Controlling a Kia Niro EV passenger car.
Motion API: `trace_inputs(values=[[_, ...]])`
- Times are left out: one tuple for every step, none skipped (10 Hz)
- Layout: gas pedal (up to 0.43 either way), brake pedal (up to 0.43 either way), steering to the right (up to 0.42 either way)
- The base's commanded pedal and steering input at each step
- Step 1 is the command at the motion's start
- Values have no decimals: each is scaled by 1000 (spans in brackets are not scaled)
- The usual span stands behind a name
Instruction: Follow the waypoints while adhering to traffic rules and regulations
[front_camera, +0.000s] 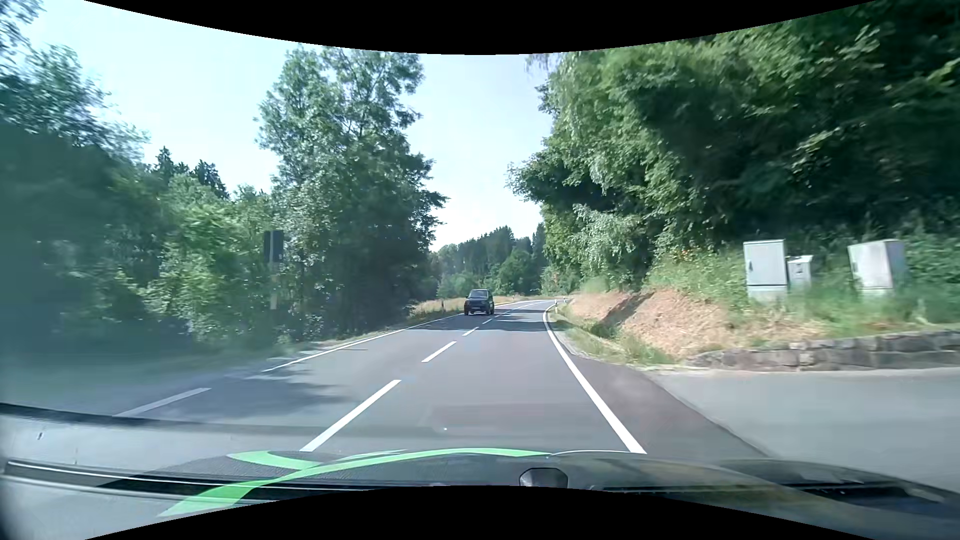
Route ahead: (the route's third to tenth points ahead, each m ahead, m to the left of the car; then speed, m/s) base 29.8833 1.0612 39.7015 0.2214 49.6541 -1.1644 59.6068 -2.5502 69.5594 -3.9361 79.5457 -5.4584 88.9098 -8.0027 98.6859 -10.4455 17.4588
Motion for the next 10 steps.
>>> trace_inputs(values=[[220, 0, 10], [220, 0, 9], [220, 0, 9], [220, 0, 10], [209, 0, 11], [177, 0, 11], [157, 0, 12], [157, 0, 12], [157, 0, 13], [157, 0, 13]])
